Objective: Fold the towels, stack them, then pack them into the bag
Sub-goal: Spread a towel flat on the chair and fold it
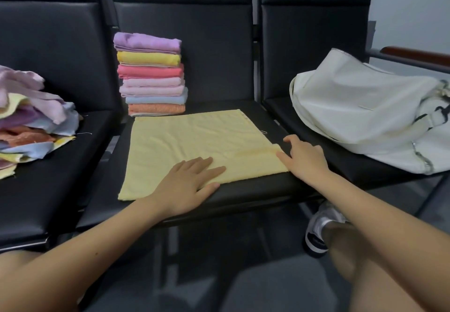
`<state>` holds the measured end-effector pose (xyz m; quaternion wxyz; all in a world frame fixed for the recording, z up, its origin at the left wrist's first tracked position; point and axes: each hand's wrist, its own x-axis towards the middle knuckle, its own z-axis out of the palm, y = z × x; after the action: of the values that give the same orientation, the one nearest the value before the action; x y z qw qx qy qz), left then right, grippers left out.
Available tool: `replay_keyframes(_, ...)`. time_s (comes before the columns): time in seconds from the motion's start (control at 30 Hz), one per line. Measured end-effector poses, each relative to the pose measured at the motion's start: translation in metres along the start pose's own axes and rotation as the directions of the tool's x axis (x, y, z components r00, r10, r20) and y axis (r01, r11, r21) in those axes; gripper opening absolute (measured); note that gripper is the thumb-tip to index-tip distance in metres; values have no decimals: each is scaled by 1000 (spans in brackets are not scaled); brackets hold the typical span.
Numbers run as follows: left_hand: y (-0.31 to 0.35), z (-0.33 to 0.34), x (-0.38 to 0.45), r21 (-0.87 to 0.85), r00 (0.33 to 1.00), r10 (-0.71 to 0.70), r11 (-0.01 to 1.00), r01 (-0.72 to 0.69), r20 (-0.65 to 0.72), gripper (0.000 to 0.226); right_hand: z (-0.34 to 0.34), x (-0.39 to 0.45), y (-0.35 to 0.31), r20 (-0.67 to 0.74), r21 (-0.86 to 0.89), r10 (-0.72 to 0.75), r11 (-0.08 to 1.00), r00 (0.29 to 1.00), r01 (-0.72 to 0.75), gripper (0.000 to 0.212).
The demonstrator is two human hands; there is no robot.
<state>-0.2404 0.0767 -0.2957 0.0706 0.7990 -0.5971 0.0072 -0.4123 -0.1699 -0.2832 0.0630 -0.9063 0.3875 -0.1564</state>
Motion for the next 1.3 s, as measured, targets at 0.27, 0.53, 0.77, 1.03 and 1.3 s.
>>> replay_keyframes(0.27, 2, 2, 3, -170, 949, 58, 979, -115, -310, 45, -18, -17, -45, 47, 241, -464, 865, 885, 441, 41)
replay_keyframes(0.53, -1, -3, 16, -158, 950, -29, 987, -21, -311, 28, 9, -8, -65, 209, 195, -640, 769, 740, 609, 35)
replay_keyframes(0.77, -7, -9, 36, 142, 984, -7, 989, 33, -179, 37, 14, 22, -71, 184, 255, -591, 800, 785, 543, 25)
replay_keyframes(1.03, -43, -34, 36, 4, 965, -136, 990, 140, -224, 27, -3, 42, -76, 207, 441, -429, 843, 879, 308, 23)
replay_keyframes(1.3, -74, -47, 4, -48, 898, -337, 940, 338, -284, 21, -1, 42, -59, 13, 533, -131, 839, 991, 104, 30)
